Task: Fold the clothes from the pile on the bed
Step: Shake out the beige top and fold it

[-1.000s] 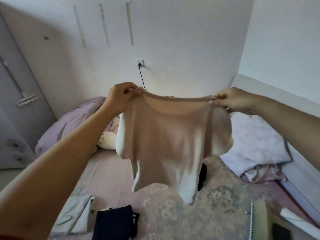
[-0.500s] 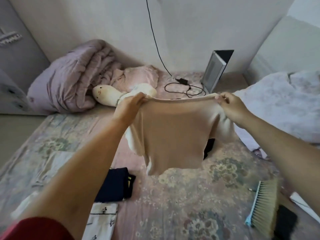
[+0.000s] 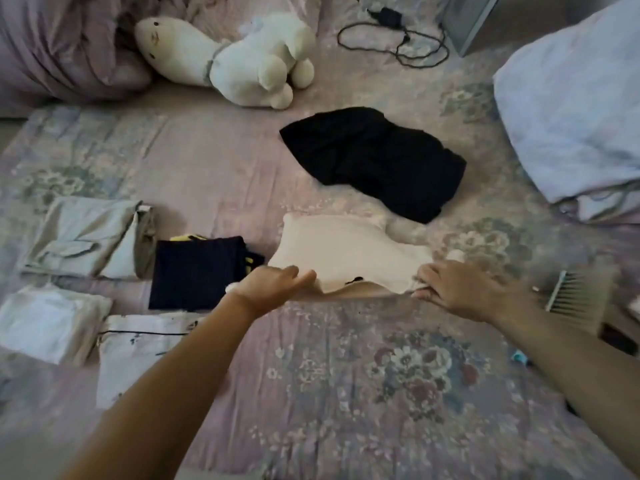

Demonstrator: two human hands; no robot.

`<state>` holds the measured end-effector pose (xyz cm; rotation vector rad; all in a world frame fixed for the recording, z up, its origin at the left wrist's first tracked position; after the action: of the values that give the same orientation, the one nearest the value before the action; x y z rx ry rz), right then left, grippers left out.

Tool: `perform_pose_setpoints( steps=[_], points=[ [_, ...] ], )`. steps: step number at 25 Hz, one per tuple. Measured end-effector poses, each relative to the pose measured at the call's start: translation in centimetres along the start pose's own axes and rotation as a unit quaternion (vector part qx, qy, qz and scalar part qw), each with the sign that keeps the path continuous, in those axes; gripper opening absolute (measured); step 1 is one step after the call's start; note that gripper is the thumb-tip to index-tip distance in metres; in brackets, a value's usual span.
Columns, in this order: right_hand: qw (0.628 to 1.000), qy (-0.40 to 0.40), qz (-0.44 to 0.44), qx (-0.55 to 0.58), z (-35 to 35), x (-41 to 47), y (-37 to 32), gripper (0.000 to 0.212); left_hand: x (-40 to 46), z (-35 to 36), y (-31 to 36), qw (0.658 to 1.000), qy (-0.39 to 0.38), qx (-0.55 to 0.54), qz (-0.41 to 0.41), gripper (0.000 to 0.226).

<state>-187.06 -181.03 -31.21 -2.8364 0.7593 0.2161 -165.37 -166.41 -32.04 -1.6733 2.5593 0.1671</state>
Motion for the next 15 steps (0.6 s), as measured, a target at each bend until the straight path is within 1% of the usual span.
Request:
perform_pose_setpoints(
  steps=[1, 3, 4, 5, 6, 8, 9, 10, 12, 13, 14, 15],
  points=[
    [0.999, -0.022, -0.023, -0.02, 3.8, -1.1, -0.7, 0.038, -0.7, 4.3, 1.9, 0.999, -0.034, -0.015, 0.008, 0.068],
    [0.997, -0.058, -0.048, -0.024, 11.2, -3.8, -1.5, 0.036, -2.4, 11.8, 6.2, 0.995, -0.068, -0.058, 0.042, 0.067],
    [0.996, -0.068, -0.057, -0.019, 14.2, -5.2, -1.8, 0.038, -3.2, 14.2, 8.4, 0.993, -0.062, -0.072, 0.07, 0.059],
    [0.995, -0.069, -0.073, -0.026, 17.3, -6.5, -2.1, 0.04, -3.8, 16.5, 10.4, 0.993, -0.059, -0.064, 0.08, 0.045],
    [0.993, -0.07, -0.088, -0.025, 20.1, -7.8, -2.5, 0.042, -4.4, 18.6, 12.2, 0.993, -0.032, -0.064, 0.091, 0.031],
    [0.991, -0.089, -0.098, -0.021, 23.9, -9.8, -3.4, 0.039, -5.3, 22.3, 15.1, 0.992, -0.016, -0.067, 0.101, 0.039],
    [0.99, -0.097, -0.098, -0.021, 25.1, -10.5, -3.8, 0.034, -5.6, 23.5, 15.9, 0.993, -0.024, -0.073, 0.085, 0.04],
    [0.99, -0.097, -0.103, -0.017, 26.0, -11.2, -4.2, 0.028, -5.9, 24.6, 16.6, 0.994, -0.009, -0.07, 0.083, 0.04],
    [0.99, -0.094, -0.105, -0.03, 27.5, -12.3, -4.9, 0.016, -6.5, 26.3, 17.8, 0.995, -0.009, -0.069, 0.067, 0.038],
    [0.989, -0.115, -0.086, -0.036, 28.4, -12.8, -4.8, 0.025, -6.9, 26.7, 18.2, 0.996, -0.016, -0.071, 0.05, 0.041],
    [0.988, -0.137, -0.07, -0.032, 29.4, -13.2, -4.7, 0.041, -7.4, 26.9, 18.6, 0.996, 0.001, -0.078, 0.038, 0.046],
    [0.987, -0.151, -0.042, -0.027, 29.9, -13.5, -4.5, 0.051, -8.1, 26.8, 18.8, 0.994, 0.005, -0.108, 0.02, 0.047]
  ],
)
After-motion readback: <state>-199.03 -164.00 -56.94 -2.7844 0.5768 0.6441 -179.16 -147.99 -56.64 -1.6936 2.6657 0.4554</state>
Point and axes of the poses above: each hand's wrist, its own x-axis towards the middle knuckle, its own z-axis out of the palm, y = z × x, the point moved 7 cm from there along x, towards the middle knuckle, and after that the axes turned 12 degrees about z, right-handed, at the moved point
